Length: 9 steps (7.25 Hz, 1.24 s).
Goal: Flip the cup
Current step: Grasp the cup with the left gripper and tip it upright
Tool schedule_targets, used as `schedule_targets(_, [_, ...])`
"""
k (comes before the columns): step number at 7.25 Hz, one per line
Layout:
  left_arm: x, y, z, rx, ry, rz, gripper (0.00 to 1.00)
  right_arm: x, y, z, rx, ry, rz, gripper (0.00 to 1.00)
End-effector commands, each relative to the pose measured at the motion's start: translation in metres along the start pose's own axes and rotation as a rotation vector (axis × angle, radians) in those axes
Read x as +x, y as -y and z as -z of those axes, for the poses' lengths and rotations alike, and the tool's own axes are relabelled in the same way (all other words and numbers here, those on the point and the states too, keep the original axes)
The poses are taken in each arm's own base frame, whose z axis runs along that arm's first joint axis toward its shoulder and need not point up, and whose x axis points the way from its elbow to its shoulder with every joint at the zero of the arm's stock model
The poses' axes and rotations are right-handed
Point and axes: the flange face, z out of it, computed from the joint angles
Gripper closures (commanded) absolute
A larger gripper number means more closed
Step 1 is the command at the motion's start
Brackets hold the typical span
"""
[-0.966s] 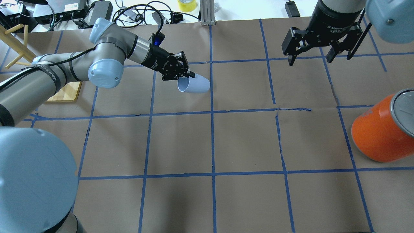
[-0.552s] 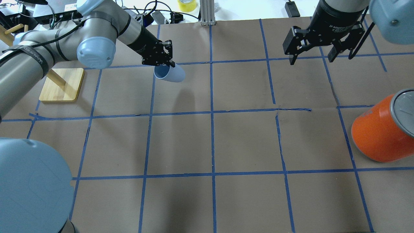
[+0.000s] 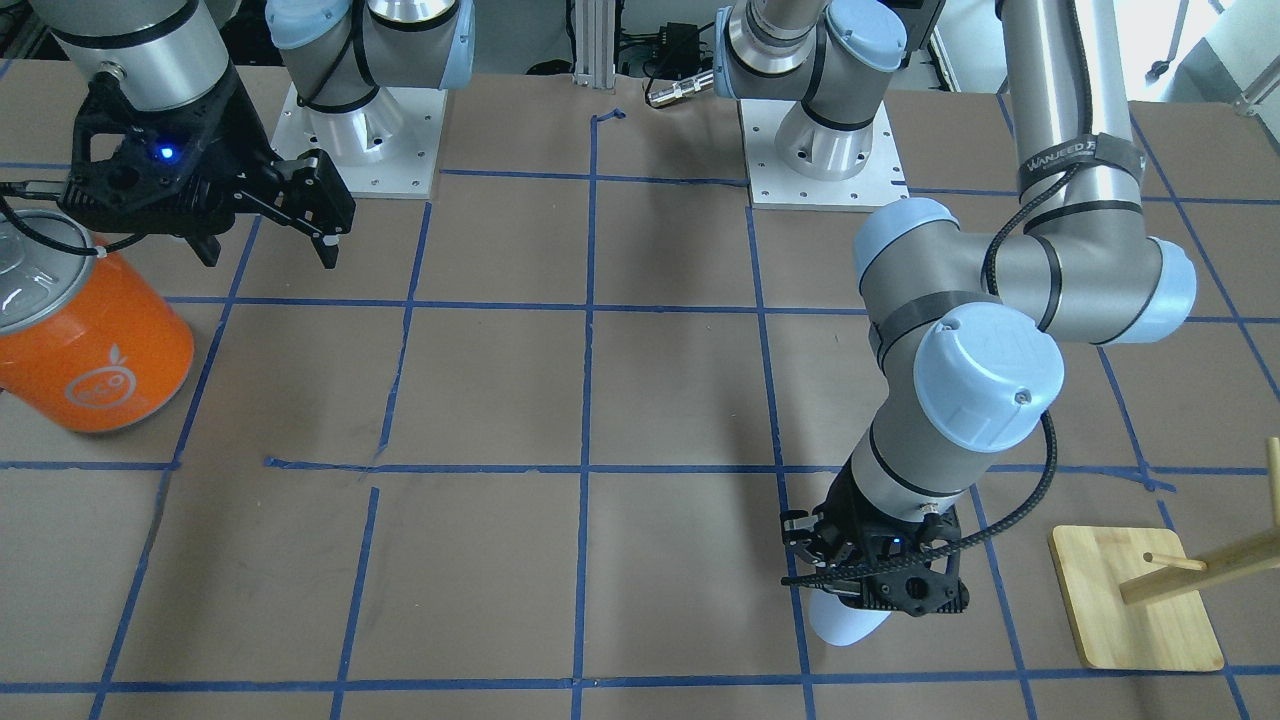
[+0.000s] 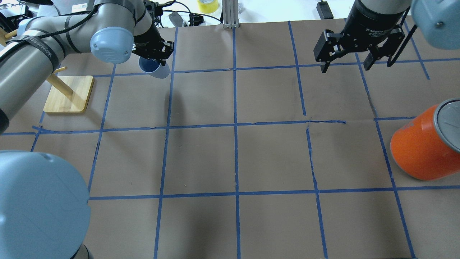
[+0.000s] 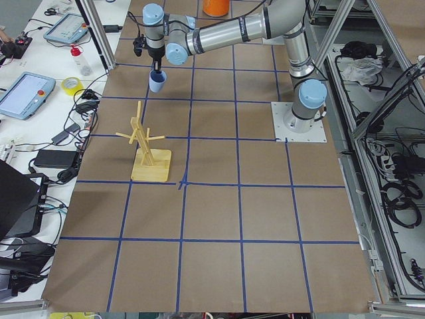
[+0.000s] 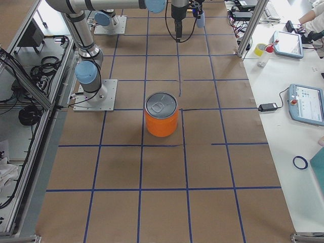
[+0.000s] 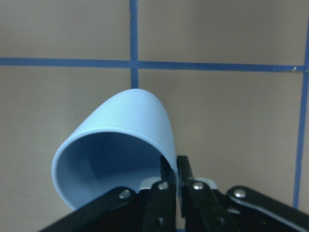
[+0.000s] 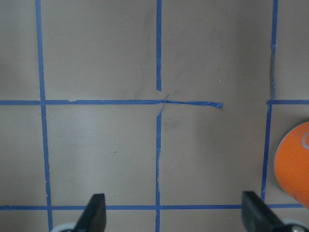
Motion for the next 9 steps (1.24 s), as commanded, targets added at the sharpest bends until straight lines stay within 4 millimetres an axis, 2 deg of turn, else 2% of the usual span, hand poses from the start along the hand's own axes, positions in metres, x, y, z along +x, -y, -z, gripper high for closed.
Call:
schedule_targets(1, [-0.005, 0.001, -0.022, -0.012, 0.042, -0.102, 1.0, 0.0, -0.002, -0.001, -0.015, 0.004, 0.0, 0.0])
schedule_targets(2, [-0.01, -0.001, -0.036, -0.05, 0.048, -0.142, 1.0, 0.001, -0.002, -0.001, -0.016, 0.001, -0.001, 0.0])
schedule_targets(3, [-0.027, -0.007, -0.041, -0.134, 0.114, -0.175, 1.0, 0.0, -0.003, -0.001, -0.018, 0.002, 0.0, 0.0])
schedule_targets(5, [-0.073, -0.015, -0.044, -0.208, 0.08, -0.16, 1.0, -0.001, -0.006, -0.004, -0.051, 0.004, 0.001, 0.0])
schedule_targets(6, [-0.071, -0.015, -0.052, -0.218, 0.068, -0.161, 1.0, 0.0, -0.006, -0.005, -0.055, -0.003, 0.001, 0.0])
schedule_targets(8, [-0.072, -0.014, -0.052, -0.209, 0.075, -0.158, 1.0, 0.001, -0.006, -0.005, -0.056, -0.008, -0.001, 0.0])
schedule_targets(9, [-0.072, -0.013, -0.048, -0.201, 0.075, -0.159, 0.01, 0.001, -0.006, -0.004, -0.053, -0.008, 0.001, 0.0])
